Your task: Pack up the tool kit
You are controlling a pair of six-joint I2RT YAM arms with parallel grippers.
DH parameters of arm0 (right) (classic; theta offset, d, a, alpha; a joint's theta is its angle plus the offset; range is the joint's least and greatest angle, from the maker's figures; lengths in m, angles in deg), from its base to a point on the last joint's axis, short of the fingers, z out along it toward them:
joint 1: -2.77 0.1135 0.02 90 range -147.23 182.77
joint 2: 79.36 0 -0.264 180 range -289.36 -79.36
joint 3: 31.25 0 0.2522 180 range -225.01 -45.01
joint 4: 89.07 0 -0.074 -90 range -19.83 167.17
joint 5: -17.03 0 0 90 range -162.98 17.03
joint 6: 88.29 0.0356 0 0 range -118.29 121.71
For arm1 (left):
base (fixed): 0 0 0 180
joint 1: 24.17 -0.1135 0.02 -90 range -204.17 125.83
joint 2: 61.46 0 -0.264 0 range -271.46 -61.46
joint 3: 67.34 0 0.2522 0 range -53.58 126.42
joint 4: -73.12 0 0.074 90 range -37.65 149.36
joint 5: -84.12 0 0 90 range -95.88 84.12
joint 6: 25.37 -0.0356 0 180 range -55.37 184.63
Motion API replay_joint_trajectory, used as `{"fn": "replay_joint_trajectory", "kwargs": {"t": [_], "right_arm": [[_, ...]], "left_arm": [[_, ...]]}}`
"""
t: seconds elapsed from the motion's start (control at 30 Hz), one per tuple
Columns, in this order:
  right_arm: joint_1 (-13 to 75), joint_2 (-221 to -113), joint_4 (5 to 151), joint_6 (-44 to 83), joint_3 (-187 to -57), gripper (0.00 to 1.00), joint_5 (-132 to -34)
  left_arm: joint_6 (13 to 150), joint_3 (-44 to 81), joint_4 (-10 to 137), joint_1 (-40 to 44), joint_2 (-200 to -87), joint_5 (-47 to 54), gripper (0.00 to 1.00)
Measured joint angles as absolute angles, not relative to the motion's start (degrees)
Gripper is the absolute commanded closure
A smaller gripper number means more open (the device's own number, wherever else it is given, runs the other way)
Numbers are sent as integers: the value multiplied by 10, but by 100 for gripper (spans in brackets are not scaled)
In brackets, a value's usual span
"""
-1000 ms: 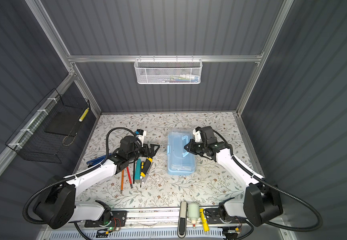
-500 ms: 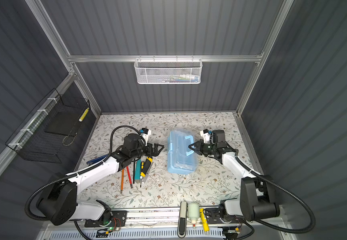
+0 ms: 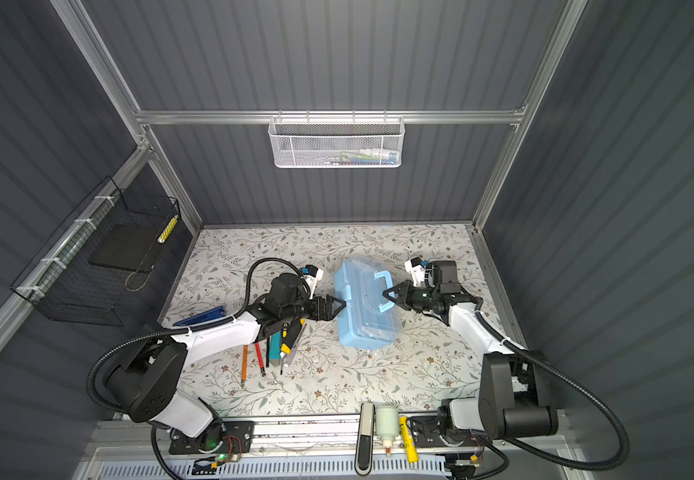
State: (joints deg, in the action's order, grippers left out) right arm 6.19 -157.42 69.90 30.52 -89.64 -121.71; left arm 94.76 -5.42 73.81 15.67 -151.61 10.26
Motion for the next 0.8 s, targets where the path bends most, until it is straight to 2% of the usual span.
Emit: {"fn": "replay_joint_trajectory", "kwargs": {"t": [0.47,0.8], "right_arm": [[62,-1574,706,296,-896,100,-1206],[62,-1576,717,297,-893,100,-1204]], "left_arm": [[990,-33,784,166,-1495,112,6],[1019,-47,825,175,-1492,130,2]]}}
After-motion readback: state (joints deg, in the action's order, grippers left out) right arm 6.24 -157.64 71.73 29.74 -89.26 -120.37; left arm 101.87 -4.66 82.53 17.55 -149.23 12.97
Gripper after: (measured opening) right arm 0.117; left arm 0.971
